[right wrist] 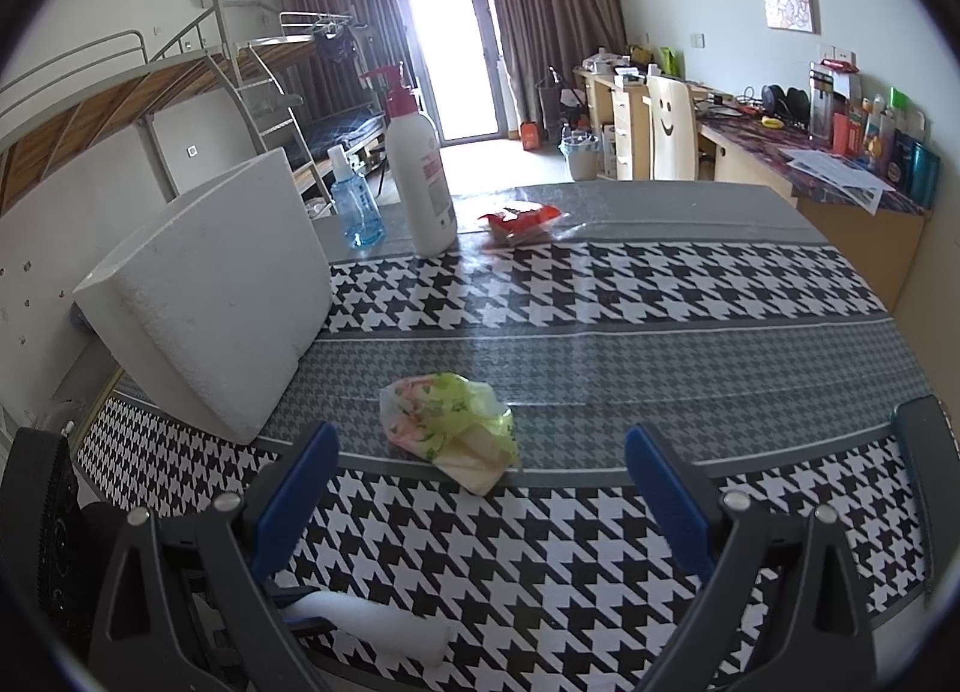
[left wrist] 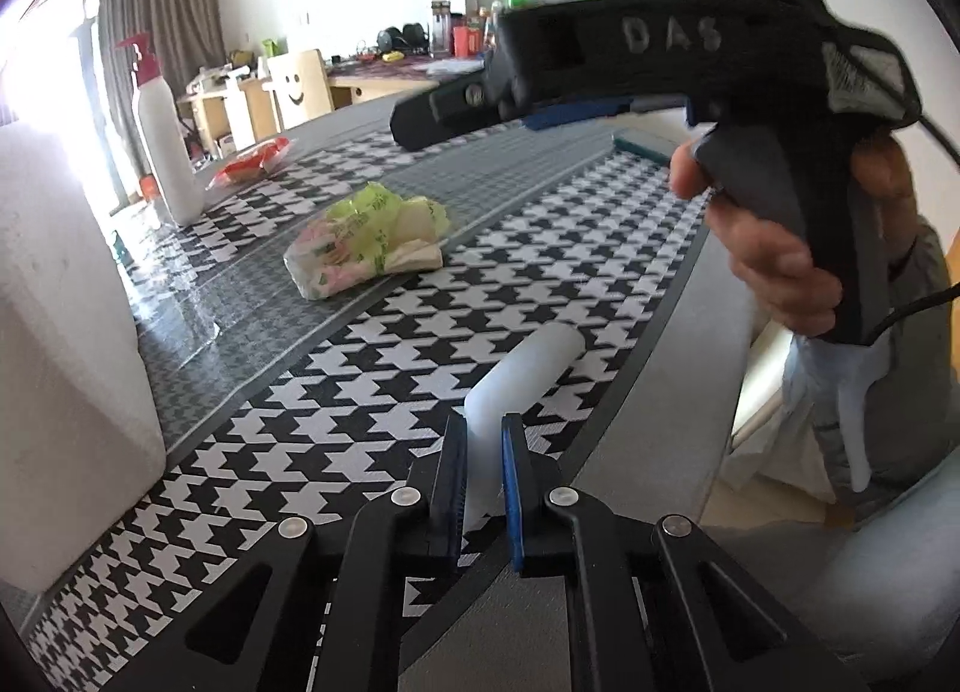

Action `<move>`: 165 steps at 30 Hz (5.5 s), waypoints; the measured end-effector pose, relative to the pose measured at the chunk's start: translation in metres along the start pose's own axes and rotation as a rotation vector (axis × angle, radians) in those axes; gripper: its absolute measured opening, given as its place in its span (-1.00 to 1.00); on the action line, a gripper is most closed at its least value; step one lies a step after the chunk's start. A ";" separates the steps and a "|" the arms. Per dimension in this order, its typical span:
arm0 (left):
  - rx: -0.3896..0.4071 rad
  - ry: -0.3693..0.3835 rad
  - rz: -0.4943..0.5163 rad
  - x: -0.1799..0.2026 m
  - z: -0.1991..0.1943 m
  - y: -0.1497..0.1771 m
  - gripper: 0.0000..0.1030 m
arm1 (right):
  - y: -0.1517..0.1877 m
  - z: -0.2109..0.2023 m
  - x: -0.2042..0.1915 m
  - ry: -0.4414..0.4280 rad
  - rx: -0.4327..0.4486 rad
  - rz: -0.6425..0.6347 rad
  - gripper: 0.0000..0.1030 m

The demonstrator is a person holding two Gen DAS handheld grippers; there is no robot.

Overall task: Organize soft objects
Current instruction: 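Lift the white foam roll with the left tool while the right tool grasps the tissue packet, then lift the foam roll and tissue packet with both tools toward the foam box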

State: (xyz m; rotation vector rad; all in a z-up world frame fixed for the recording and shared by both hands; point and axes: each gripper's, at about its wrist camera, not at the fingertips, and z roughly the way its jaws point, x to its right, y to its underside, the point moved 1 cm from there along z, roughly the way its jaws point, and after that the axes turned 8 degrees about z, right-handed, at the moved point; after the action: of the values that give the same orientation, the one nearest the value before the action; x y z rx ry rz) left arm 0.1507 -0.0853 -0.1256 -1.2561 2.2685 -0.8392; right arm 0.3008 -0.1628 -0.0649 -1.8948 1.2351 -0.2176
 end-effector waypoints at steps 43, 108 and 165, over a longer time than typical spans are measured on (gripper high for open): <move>0.073 -0.145 -0.269 -0.065 -0.030 0.018 -0.75 | 0.000 0.077 -0.009 0.060 -0.159 -0.042 0.36; 0.205 -0.324 -0.284 -0.053 -0.075 -0.001 -0.74 | 0.026 -0.029 -0.039 0.103 0.113 -0.002 -0.45; 0.338 -0.366 -0.188 -0.063 -0.116 -0.049 -0.73 | -0.013 -0.058 -0.043 0.083 0.255 -0.010 -0.45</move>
State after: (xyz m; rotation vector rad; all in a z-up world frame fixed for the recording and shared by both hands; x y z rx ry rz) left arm 0.1418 -0.0157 -0.0034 -1.3458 1.6644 -0.9240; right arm 0.2567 -0.1576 -0.0072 -1.6852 1.1918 -0.4417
